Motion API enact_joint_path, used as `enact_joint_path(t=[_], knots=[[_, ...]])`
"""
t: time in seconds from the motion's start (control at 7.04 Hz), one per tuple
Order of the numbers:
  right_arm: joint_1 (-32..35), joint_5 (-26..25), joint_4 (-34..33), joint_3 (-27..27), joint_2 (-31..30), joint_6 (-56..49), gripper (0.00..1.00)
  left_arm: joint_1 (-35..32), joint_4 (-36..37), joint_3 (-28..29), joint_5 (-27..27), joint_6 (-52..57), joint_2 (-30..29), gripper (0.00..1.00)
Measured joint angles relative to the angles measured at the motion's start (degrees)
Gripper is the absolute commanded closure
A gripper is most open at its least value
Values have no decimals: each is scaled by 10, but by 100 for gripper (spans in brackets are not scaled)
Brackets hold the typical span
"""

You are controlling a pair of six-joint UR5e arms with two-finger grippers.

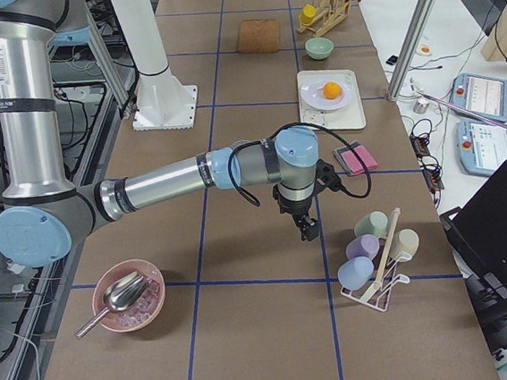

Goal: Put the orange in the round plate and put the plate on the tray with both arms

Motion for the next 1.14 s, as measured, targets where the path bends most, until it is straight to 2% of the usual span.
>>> enact_joint_path(t=[1.14], knots=[[-14, 3, 1, 2, 4, -3, 0, 1, -6, 7, 0, 2, 0, 0]])
